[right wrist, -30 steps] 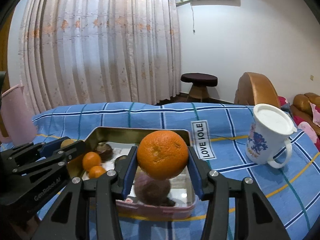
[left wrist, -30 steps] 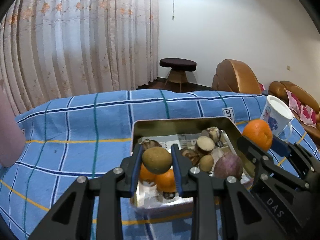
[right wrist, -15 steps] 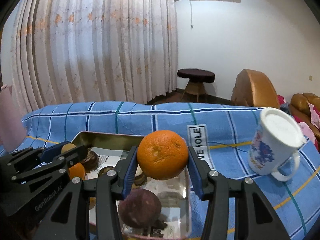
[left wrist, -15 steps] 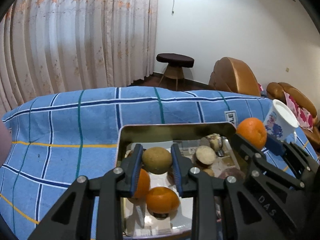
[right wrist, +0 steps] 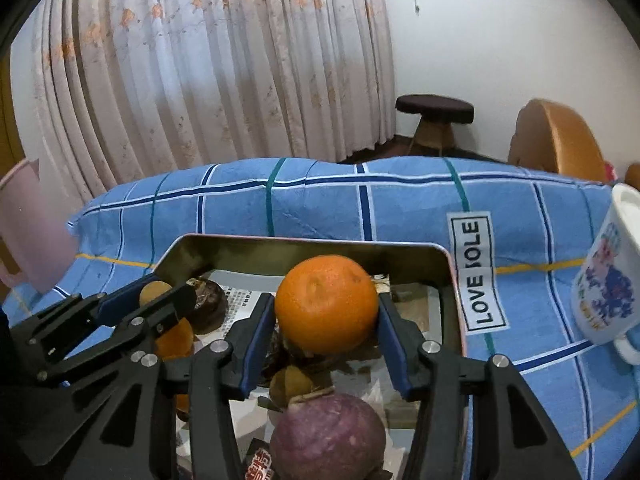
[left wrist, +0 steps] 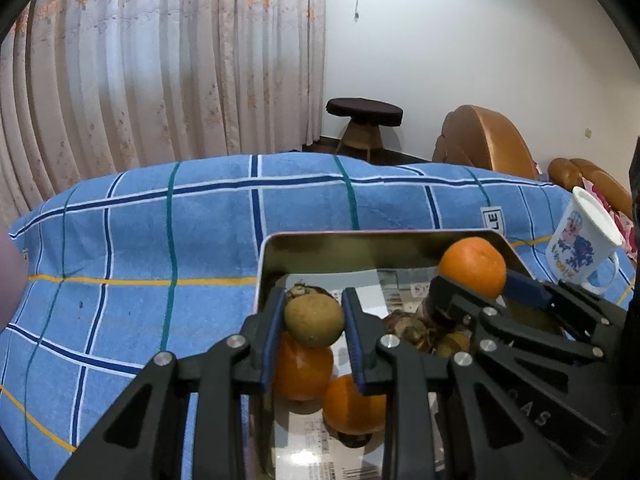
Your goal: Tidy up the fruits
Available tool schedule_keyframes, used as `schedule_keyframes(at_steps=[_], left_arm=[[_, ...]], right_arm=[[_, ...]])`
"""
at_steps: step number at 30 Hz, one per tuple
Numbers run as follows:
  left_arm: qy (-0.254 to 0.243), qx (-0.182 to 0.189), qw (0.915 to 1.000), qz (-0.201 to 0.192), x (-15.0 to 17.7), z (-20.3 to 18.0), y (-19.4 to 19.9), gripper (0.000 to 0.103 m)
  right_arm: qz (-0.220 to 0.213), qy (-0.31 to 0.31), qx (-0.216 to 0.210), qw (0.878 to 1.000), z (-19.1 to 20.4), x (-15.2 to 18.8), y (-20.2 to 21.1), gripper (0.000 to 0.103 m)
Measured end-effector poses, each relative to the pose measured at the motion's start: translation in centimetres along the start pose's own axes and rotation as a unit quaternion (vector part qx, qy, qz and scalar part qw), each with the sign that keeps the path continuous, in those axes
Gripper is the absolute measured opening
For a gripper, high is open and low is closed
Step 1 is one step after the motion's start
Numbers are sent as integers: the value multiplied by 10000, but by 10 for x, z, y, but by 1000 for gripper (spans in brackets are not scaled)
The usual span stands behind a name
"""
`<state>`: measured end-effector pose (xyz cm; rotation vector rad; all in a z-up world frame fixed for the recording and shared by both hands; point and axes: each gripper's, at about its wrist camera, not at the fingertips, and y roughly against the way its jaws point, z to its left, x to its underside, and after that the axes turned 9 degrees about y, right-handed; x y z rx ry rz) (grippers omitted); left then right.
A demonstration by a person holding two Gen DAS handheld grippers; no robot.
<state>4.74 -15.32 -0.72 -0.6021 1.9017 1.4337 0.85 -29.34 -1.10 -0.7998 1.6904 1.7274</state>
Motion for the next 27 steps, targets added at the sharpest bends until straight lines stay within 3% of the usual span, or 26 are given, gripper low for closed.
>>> schedule_keyframes(at_steps=[11, 14, 16, 18, 21, 27], left_arm=[[80, 111, 9999, -61, 1, 7, 17, 41], [178, -2, 9996, -213, 2, 13, 28, 66], [370, -49, 9987, -334, 0, 22, 36, 91], [575, -113, 9974, -425, -1, 34, 42, 103], [623, -175, 9962, -579, 2, 47, 51, 103], [336, -638, 9930, -939, 14, 56, 60, 103]], right_arm=[[-145, -280, -542, 9980, -10, 6, 12, 59], [-325, -521, -880, 9942, -15, 8, 20, 59], [-458, -700, -1169, 9896, -18, 9, 25, 62], [-663, -839, -1296, 9858, -20, 10, 33, 71], [-967, -829, -1105, 9857, -14, 11, 46, 75], [-1177, -242, -138, 9927, 18, 12, 59, 75]])
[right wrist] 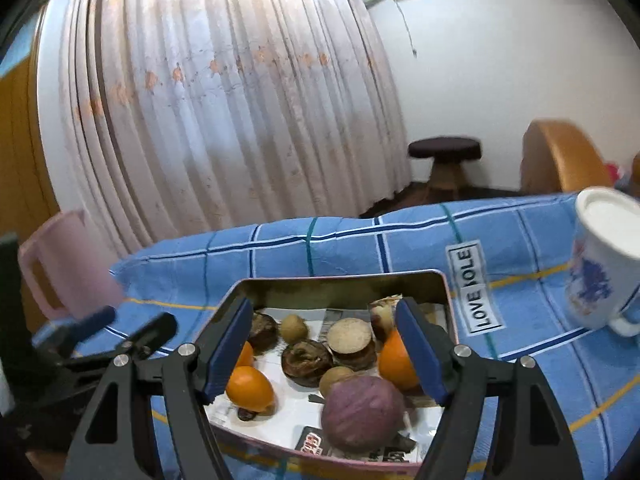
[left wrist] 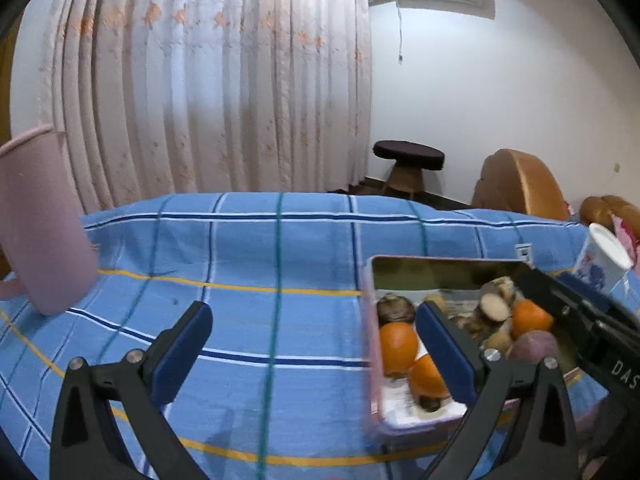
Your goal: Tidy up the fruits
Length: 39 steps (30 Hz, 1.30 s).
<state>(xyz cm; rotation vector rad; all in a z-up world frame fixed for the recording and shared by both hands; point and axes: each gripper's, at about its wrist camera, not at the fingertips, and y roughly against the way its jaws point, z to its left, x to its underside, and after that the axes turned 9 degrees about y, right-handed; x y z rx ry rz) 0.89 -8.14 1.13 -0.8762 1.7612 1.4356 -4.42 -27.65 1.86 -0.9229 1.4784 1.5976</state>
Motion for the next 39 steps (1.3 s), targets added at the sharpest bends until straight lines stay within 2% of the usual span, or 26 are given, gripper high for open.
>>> schedule_keyframes(at_steps=[5, 12, 18, 28, 39], left_arm=[[-42, -133, 9999, -10, 6, 7, -1, 103], [29, -121, 9999, -3, 11, 15, 6, 103], [128, -131, 9996, -209, 17, 22, 25, 103], [164, -226, 9981, -540, 22, 28, 47, 103], [7, -363, 9972, -659, 24, 22, 51, 103]], right_arm=[[-298, 39, 404, 9987, 11, 6, 14, 84], [-482, 153, 631, 9967, 22, 9, 29, 84], [-742, 357, 867, 9928, 36, 15, 48, 84], [-1040, 530, 1027, 9878, 51, 23, 70, 85], [-1275, 430, 1130, 9844, 50, 27, 82, 85]])
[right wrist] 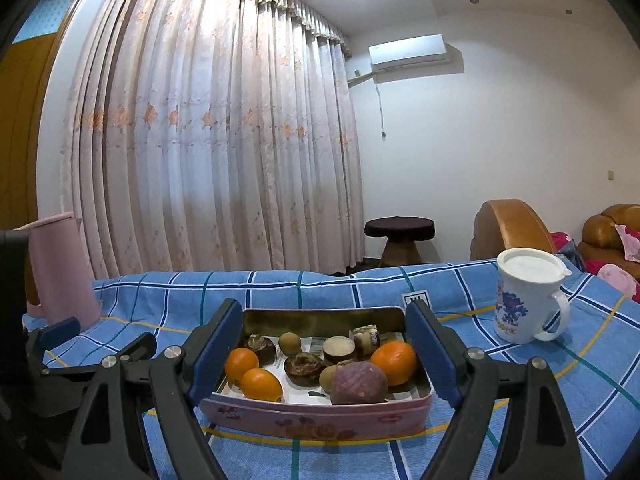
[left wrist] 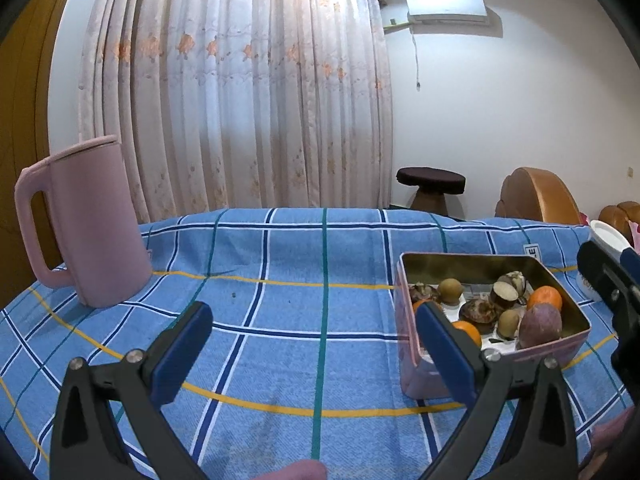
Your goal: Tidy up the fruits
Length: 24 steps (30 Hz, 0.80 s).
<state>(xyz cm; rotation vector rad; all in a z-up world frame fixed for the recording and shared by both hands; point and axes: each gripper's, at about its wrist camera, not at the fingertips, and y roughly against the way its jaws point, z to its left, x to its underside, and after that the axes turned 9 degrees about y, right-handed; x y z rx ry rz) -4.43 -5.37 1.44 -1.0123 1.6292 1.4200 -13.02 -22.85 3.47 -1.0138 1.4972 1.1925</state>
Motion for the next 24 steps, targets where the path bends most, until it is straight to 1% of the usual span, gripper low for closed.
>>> schedule_keyframes(at_steps=[5, 24], left_arm=[[-51, 2, 10000, -59, 1, -2, 3, 103], [-64, -2, 10000, -59, 1, -2, 3, 103]], right_arm=[[-31, -28, -6, 10000, -1, 0, 1, 85], [-10, -28, -6, 10000, -1, -1, 4, 85]])
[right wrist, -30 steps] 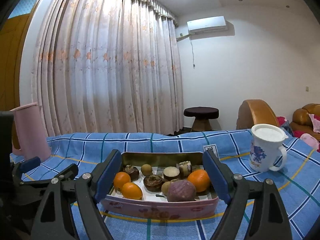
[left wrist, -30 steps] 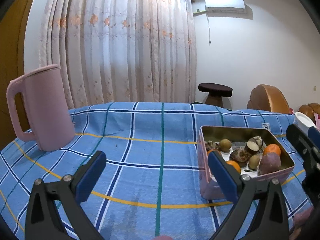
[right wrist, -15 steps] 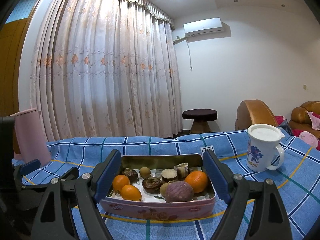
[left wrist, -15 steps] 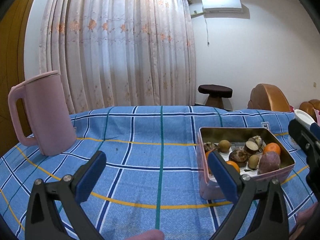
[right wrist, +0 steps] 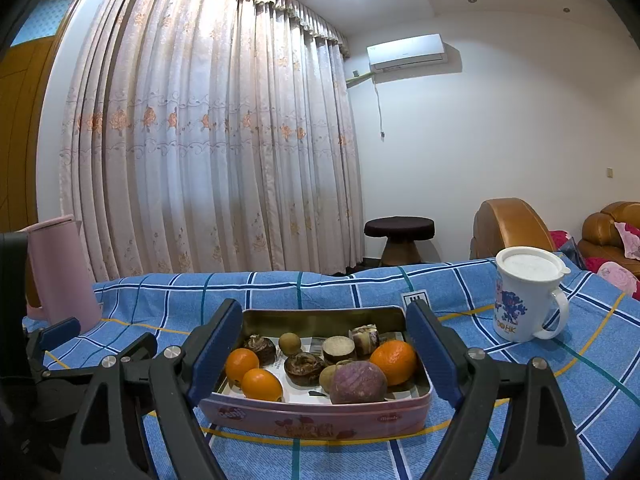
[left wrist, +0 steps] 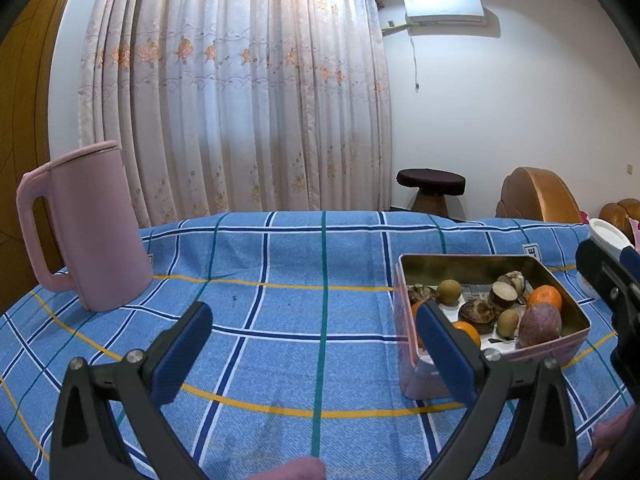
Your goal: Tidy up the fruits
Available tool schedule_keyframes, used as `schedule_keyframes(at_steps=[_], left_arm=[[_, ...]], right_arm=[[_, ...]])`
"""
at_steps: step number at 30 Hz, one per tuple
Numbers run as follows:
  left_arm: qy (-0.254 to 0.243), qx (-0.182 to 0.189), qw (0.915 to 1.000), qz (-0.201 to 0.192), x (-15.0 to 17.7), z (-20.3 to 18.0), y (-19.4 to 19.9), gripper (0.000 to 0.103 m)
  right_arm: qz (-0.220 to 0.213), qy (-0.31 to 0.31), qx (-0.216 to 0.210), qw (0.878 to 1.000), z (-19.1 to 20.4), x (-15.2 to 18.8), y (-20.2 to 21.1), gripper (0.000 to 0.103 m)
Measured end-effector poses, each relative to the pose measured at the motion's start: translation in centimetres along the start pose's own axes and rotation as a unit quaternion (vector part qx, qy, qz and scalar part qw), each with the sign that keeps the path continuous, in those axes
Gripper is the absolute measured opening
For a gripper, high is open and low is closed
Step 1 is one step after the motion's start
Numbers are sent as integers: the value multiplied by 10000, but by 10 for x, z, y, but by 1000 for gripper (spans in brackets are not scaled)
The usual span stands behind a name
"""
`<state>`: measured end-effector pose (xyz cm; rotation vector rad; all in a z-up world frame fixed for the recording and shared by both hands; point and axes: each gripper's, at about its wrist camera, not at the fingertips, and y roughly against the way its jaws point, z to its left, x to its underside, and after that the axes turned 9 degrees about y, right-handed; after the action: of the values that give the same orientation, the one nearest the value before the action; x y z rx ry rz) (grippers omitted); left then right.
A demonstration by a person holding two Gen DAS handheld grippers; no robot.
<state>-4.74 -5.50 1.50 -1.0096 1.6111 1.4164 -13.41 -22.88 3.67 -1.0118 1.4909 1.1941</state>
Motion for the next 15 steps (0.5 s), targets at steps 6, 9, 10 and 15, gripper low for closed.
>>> schedule_keyframes(at_steps=[6, 9, 10, 15], left_arm=[[-20, -49, 10000, -12, 1, 0, 0, 103], [-64, -25, 10000, -40, 1, -2, 1, 103], [-91, -13, 9999, -60, 1, -3, 3, 103], [-115, 58, 9999, -80, 2, -5, 5, 103]], right_arm=[[-1, 1, -5, 10000, 0, 0, 0, 85], [1, 0, 0, 10000, 0, 0, 0, 85], [0, -1, -1, 10000, 0, 0, 0, 85], [22, 4, -25, 10000, 0, 0, 0, 85]])
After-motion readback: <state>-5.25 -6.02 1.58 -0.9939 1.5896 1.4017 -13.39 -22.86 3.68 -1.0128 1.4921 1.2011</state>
